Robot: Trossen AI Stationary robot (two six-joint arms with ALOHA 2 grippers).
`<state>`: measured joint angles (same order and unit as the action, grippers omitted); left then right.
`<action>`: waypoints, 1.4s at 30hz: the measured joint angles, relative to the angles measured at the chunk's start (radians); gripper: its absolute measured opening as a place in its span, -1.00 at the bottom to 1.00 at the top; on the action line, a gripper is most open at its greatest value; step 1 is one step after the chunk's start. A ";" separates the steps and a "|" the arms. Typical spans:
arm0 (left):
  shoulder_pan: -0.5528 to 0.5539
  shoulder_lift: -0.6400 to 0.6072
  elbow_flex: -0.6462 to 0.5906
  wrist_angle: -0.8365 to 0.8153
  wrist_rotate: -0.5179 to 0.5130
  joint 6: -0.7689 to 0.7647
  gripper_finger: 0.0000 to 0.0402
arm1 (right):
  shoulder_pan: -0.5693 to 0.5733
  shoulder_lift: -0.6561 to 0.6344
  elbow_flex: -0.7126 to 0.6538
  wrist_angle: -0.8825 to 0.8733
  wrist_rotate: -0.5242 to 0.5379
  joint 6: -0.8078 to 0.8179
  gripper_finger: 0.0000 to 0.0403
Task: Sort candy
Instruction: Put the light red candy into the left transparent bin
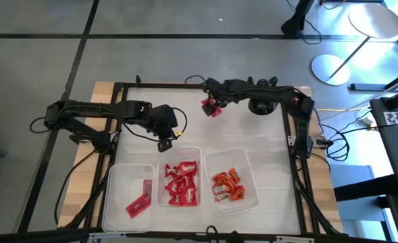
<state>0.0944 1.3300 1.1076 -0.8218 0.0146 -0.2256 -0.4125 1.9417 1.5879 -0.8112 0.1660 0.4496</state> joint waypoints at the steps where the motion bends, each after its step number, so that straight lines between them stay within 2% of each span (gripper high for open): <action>1: 0.000 0.000 0.000 0.000 -0.001 -0.005 -0.99 | -0.002 0.023 0.000 0.001 0.000 0.003 0.77; 10: -0.006 0.000 0.000 -0.006 -0.002 -0.057 -0.98 | -0.002 0.187 0.000 0.038 -0.065 0.016 0.63; 18: -0.041 0.000 0.000 -0.006 -0.002 -0.082 -0.98 | -0.001 0.231 0.004 0.059 -0.071 0.014 0.55; 20: -0.052 0.000 0.000 -0.006 -0.002 -0.082 -0.98 | 0.001 0.231 0.004 0.062 -0.060 0.010 0.42; 22: -0.060 0.000 0.000 -0.006 -0.003 -0.082 -0.98 | 0.002 0.231 0.004 0.064 -0.057 0.008 0.19; 28: -0.076 0.000 0.000 -0.006 -0.003 -0.092 -0.98 | 0.009 0.228 0.002 0.061 -0.058 -0.013 -0.82; 29: -0.076 0.000 0.000 -0.006 -0.004 -0.093 -0.98 | 0.014 0.224 0.001 0.060 -0.056 -0.024 -0.91; 33: -0.077 0.000 -0.001 -0.008 -0.033 -0.113 -0.98 | 0.049 0.177 -0.003 0.034 -0.064 -0.033 -0.91; 36: -0.076 0.000 -0.001 -0.010 -0.059 -0.111 -0.98 | 0.087 0.108 -0.002 0.026 -0.062 -0.054 -0.98; 42: -0.076 0.000 -0.001 -0.010 -0.086 -0.116 -0.98 | 0.157 -0.036 0.000 0.014 -0.062 -0.083 -0.99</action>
<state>0.0181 1.3300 1.1069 -0.8314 -0.0714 -0.3421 -0.2558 1.9054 1.5875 -0.7972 0.1044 0.3662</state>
